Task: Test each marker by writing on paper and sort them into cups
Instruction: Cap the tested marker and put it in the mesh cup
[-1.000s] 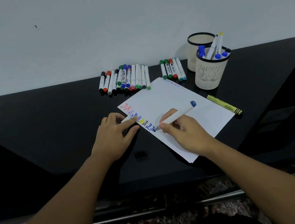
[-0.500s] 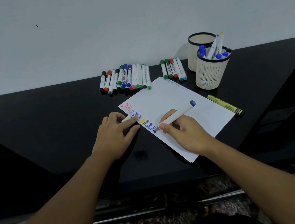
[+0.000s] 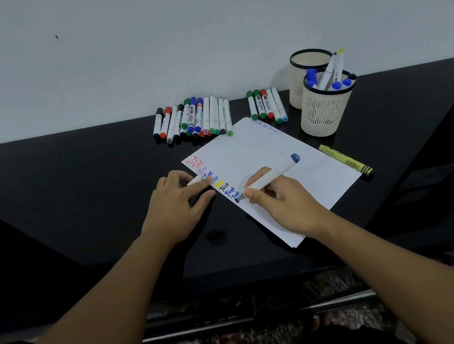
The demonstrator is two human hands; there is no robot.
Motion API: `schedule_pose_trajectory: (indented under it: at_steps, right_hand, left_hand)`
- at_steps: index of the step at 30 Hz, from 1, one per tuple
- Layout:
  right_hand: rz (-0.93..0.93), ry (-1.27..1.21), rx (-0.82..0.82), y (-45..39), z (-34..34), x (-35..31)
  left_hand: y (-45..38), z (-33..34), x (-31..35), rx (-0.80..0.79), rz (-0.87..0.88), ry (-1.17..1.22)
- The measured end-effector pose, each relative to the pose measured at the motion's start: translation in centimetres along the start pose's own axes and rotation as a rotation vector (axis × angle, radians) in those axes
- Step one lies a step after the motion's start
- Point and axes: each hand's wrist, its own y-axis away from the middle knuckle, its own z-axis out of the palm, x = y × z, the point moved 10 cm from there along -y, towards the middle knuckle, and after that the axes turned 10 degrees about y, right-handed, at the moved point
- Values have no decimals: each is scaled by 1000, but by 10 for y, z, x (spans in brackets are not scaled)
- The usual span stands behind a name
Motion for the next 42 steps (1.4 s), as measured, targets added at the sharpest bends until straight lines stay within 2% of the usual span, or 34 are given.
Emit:
schedule_pose_trajectory:
  at_steps: [5, 10, 20, 24, 29, 42]
  right_hand:
    - [-13, 39, -16, -1, 3, 0]
    - [-25, 60, 54, 0, -4, -1]
    - [-10, -11, 20, 1, -2, -1]
    - [-11, 33, -25, 0, 3, 0]
    - [-9, 60, 56, 0, -6, -1]
    - [22, 20, 23, 5, -7, -4]
  left_hand:
    - [0, 0, 0, -1, 1, 5]
    - [1, -1, 0, 18, 2, 37]
    - [0, -1, 0, 18, 0, 34]
    - [1, -1, 0, 15, -4, 35]
    - [1, 0, 0, 16, -1, 29]
    - [0, 0, -1, 24, 11, 41]
